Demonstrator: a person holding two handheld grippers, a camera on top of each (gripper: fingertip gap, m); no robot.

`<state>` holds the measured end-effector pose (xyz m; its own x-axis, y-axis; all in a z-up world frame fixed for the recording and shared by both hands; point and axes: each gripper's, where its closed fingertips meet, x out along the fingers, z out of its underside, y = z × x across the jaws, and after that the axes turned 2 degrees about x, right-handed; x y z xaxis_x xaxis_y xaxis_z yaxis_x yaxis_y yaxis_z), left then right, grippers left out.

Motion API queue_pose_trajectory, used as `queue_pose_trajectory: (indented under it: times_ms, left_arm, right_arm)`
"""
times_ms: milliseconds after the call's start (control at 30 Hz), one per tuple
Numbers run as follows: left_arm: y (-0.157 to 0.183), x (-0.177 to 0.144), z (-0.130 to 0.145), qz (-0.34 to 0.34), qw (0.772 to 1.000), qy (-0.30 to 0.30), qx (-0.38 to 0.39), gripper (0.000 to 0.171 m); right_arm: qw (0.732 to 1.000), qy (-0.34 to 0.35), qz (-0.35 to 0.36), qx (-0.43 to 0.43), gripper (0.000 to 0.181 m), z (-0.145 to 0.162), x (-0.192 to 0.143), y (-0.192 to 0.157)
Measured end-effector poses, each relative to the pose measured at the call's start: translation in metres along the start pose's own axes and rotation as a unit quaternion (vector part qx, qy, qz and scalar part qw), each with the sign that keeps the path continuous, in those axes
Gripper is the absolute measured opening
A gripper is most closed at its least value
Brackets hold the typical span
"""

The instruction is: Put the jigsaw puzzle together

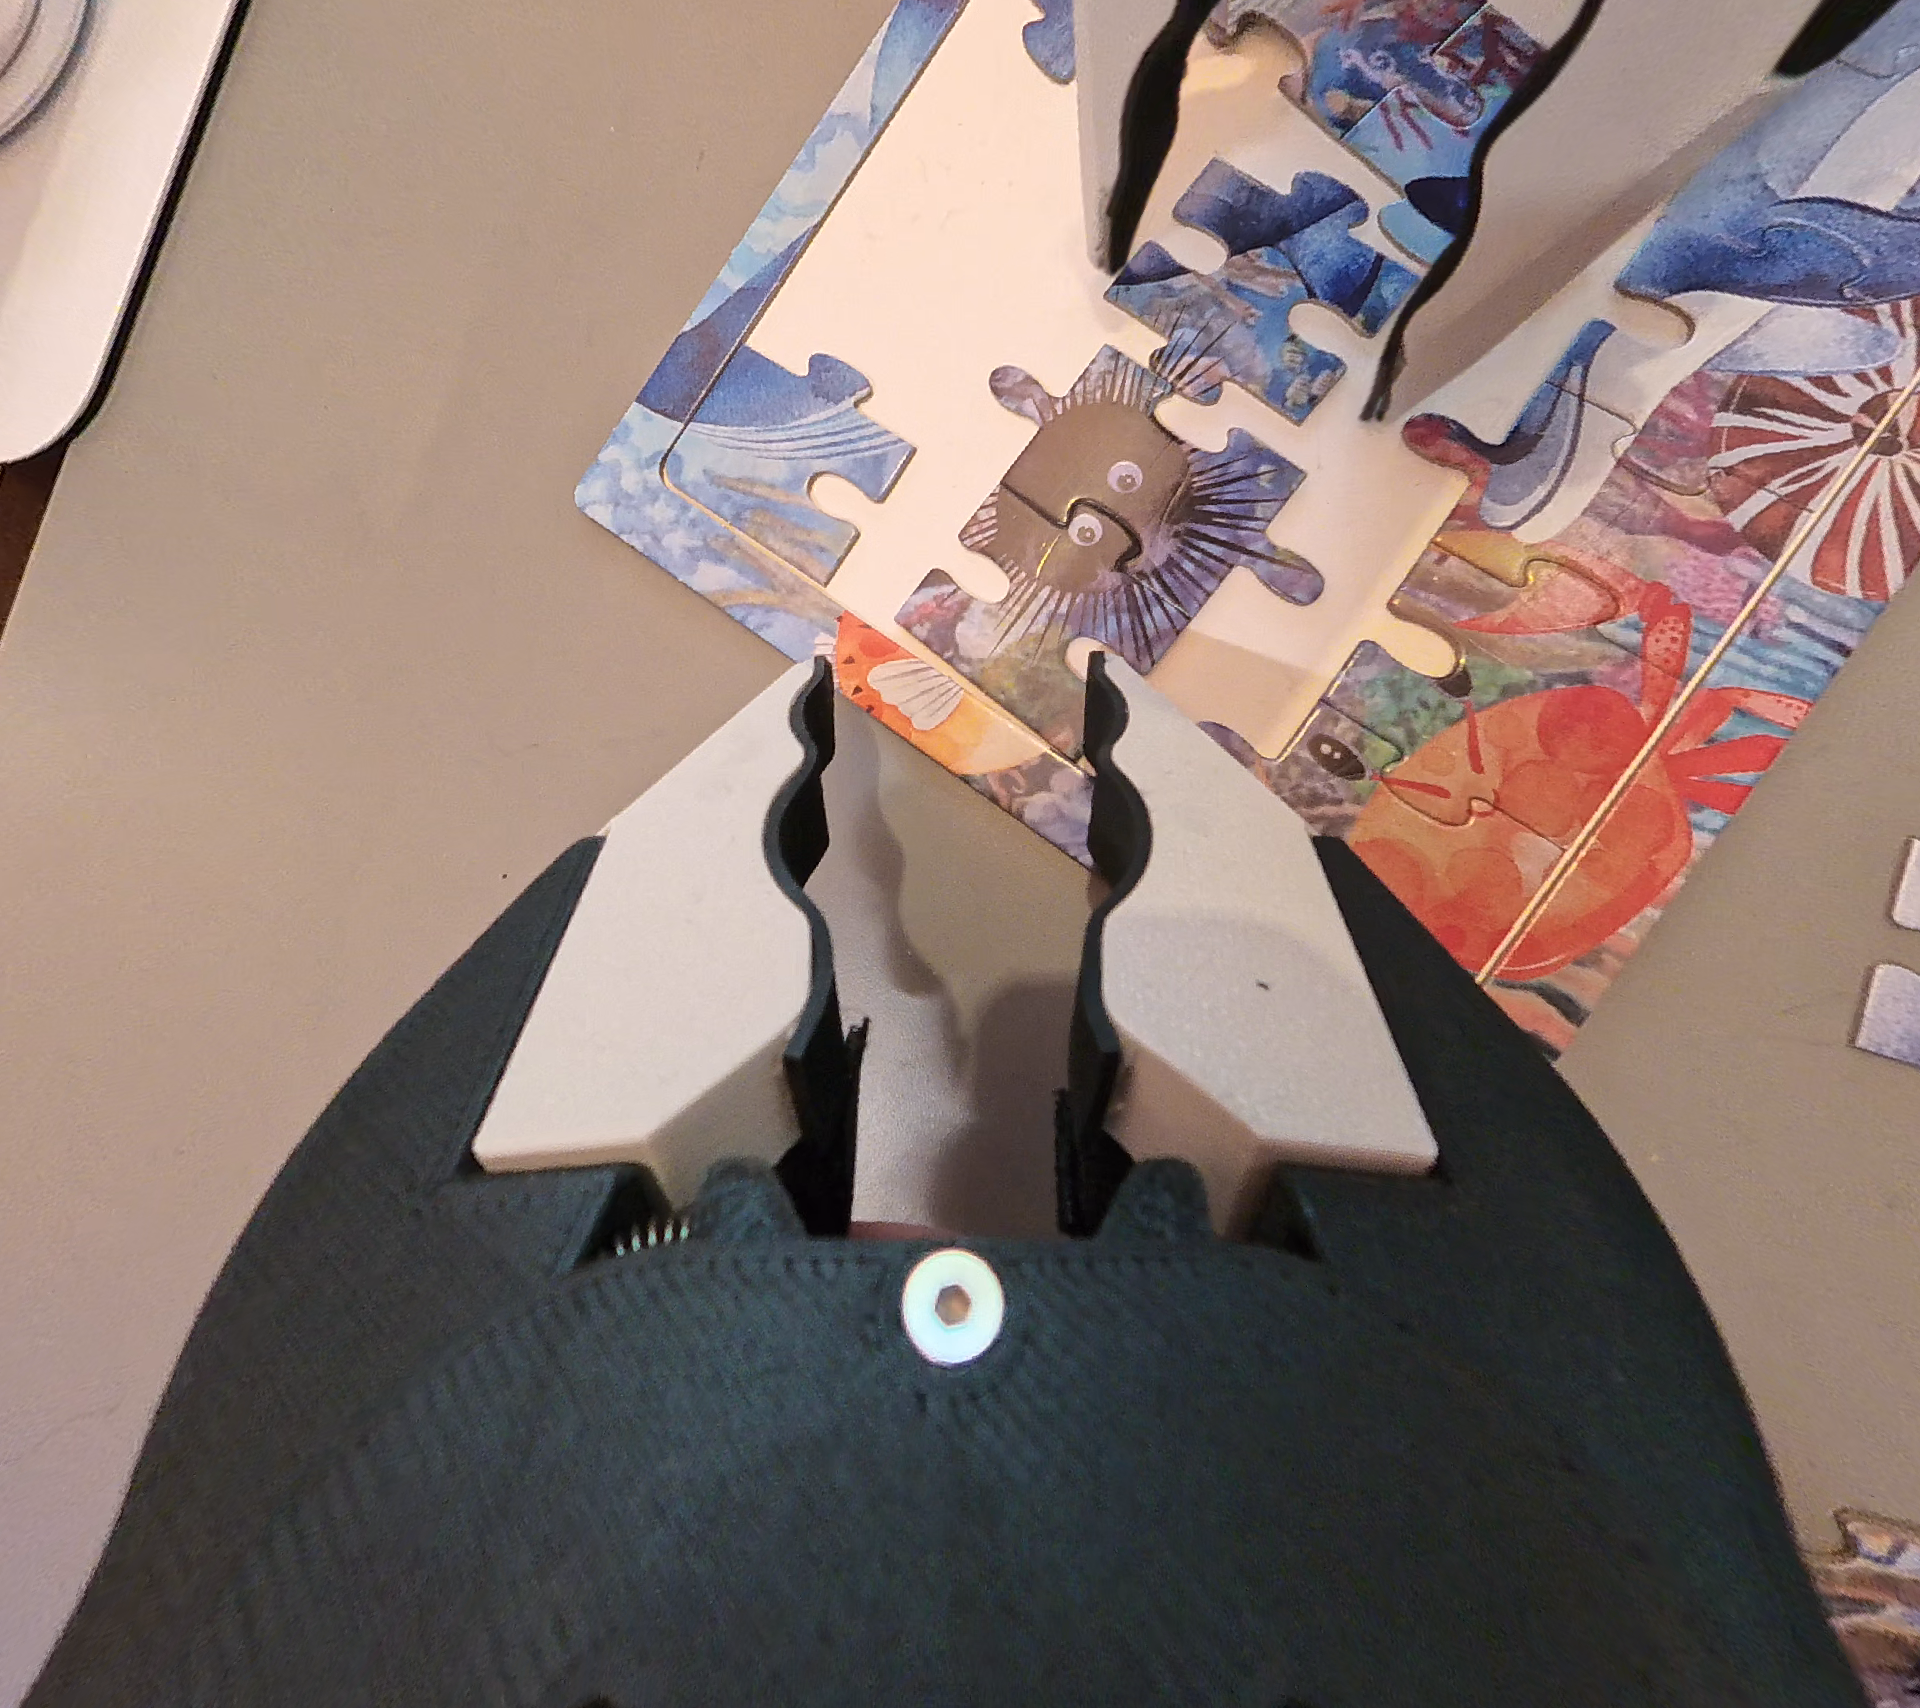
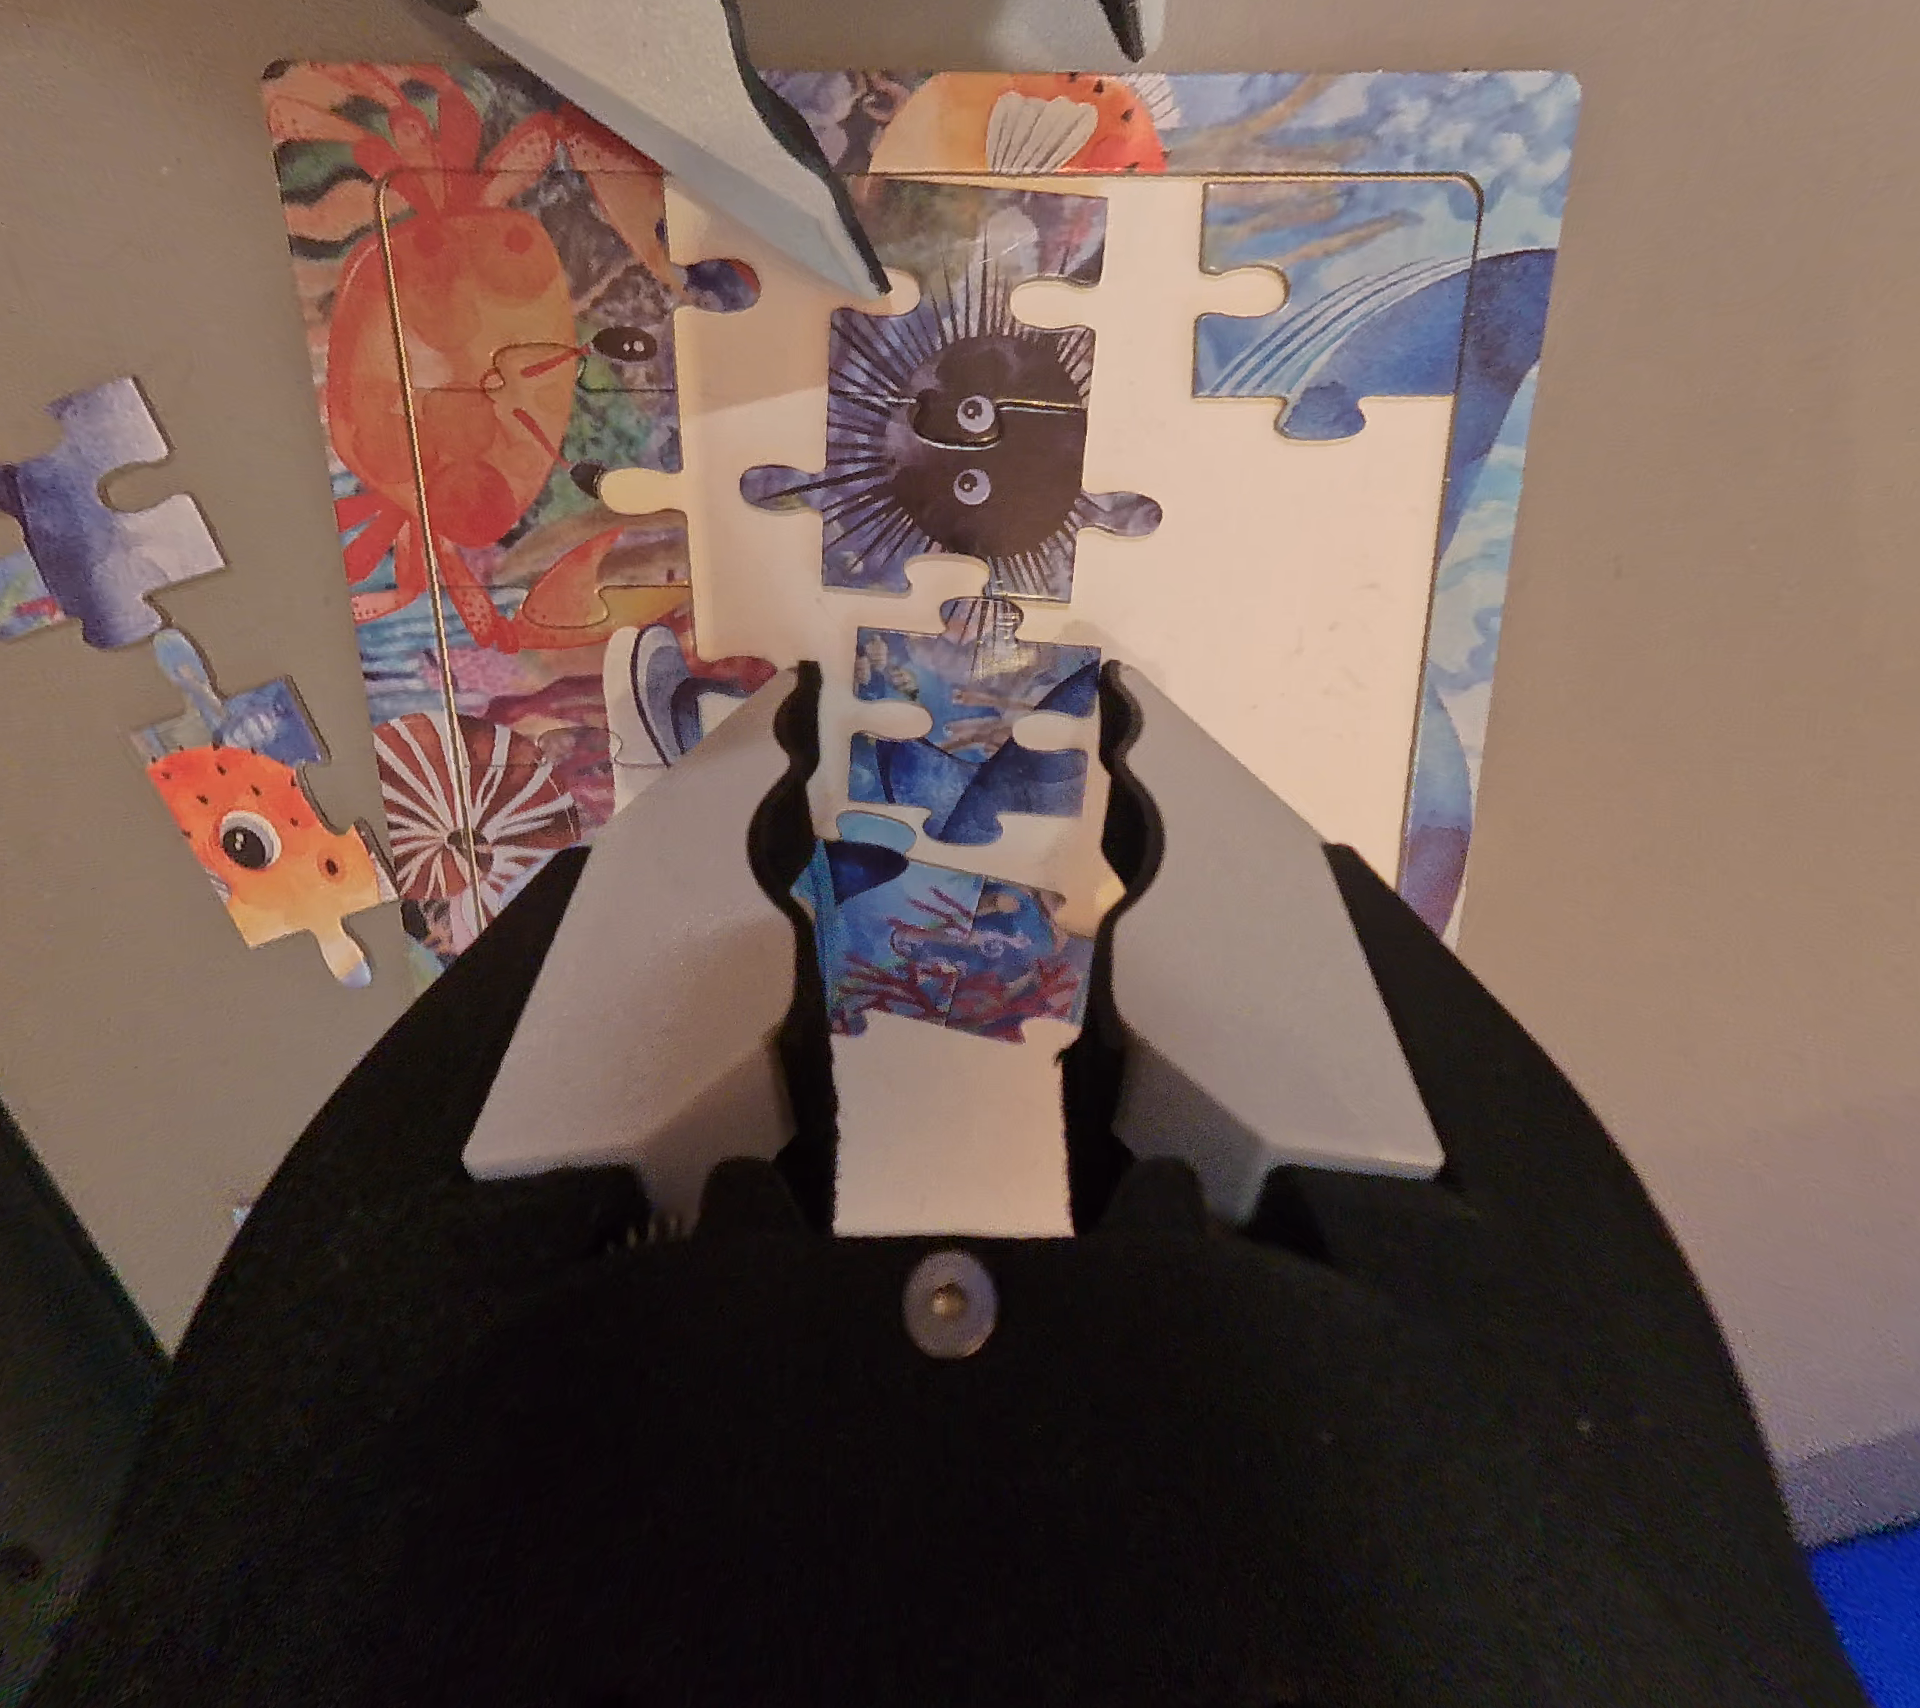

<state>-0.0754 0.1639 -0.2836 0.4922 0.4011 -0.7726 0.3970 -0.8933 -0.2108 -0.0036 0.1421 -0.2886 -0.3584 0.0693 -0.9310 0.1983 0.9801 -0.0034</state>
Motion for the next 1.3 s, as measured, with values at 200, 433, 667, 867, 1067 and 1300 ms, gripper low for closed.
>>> queue_pose_trajectory:
  times_ms: [200,433,667,867,1067,1300]
  left_arm:
    - [0.004,-0.002,0.0,0.012,1.0,0.001,0.001,0.047]
    - [0.004,-0.004,0.001,0.022,1.0,0.004,-0.009,0.047]
    - [0.006,-0.003,0.004,0.03,0.999,-0.001,-0.012,0.047]
    - [0.007,-0.002,0.004,0.034,0.999,0.0,-0.015,0.046]
    - [0.007,-0.002,0.004,0.034,0.999,-0.001,-0.015,0.046]
    - [0.007,-0.003,0.005,0.036,0.999,-0.001,-0.015,0.046]
  right_arm:
    - [0.999,0.031,-0.006,0.029,0.044,-0.001,0.0,0.002]
    - [0.998,0.049,-0.01,0.026,0.044,-0.004,-0.005,-0.002]
    - [0.999,0.043,-0.018,0.025,0.044,-0.008,0.002,-0.007]
    - [0.999,0.032,-0.006,0.024,0.044,-0.009,0.002,-0.002]
    - [0.999,0.023,-0.01,0.021,0.05,-0.009,0.003,-0.002]
    - [0.999,0.04,-0.001,0.013,0.042,-0.014,-0.002,-0.003]
